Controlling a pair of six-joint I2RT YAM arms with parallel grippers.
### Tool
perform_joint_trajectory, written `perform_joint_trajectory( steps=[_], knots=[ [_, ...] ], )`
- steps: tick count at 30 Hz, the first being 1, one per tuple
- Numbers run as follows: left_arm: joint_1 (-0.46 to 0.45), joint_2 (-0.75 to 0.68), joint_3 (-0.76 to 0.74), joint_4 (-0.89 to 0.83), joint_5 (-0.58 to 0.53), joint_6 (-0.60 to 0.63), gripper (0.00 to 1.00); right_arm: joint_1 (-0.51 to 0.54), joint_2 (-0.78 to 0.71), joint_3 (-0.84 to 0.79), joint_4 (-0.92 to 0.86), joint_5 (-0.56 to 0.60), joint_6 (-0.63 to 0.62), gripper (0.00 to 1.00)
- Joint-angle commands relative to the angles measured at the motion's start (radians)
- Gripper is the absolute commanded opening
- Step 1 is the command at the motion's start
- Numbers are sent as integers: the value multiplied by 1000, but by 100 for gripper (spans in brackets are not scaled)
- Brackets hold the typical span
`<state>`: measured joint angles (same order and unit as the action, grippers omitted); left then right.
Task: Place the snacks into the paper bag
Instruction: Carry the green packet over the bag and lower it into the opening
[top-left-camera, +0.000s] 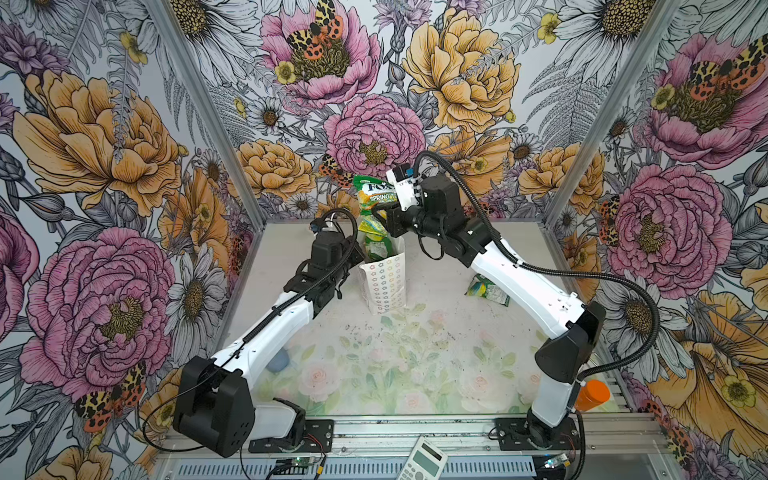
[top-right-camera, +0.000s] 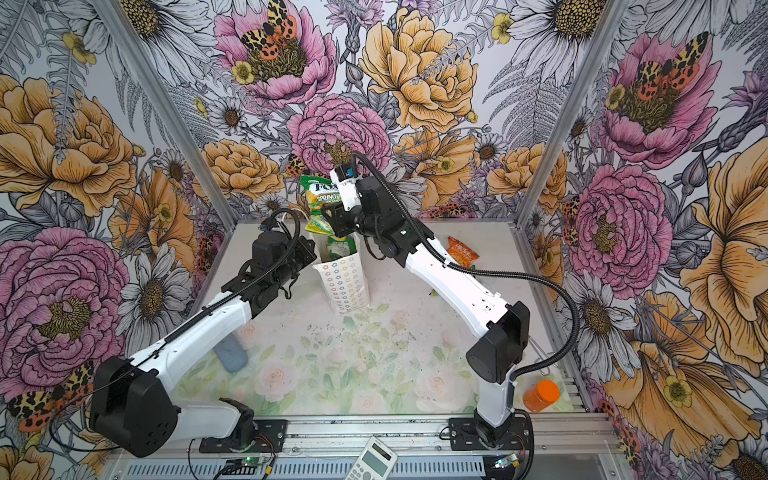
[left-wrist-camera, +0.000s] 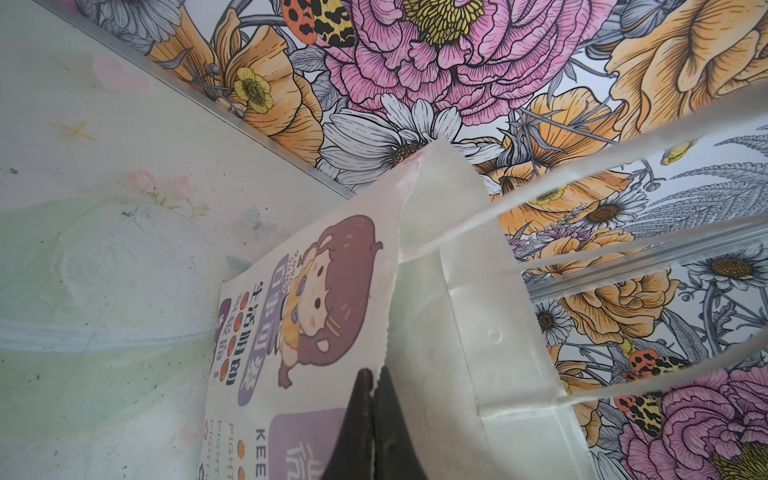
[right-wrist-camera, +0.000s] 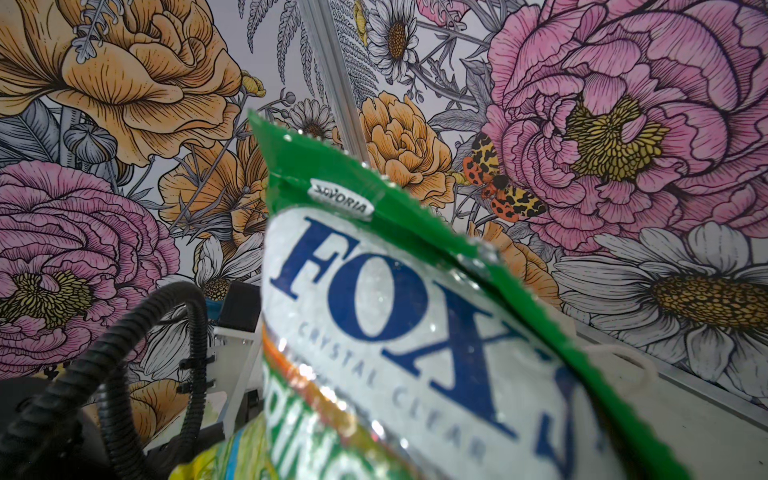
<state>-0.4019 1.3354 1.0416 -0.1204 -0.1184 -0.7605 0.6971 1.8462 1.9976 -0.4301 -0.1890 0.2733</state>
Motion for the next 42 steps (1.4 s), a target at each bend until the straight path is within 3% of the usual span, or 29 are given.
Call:
perform_joint_trajectory(
  steps=[1, 24, 42],
  knots=[
    [-6, -23, 0, 24, 1, -4, 0, 5, 18, 49, 71, -10, 23, 32],
    [-3, -27, -2, 23, 3, -2, 0, 5, 162, 93, 80, -32, 96, 32],
    [4, -36, -11, 25, 2, -2, 0, 2, 134, -20, 79, 16, 62, 33]
  ],
)
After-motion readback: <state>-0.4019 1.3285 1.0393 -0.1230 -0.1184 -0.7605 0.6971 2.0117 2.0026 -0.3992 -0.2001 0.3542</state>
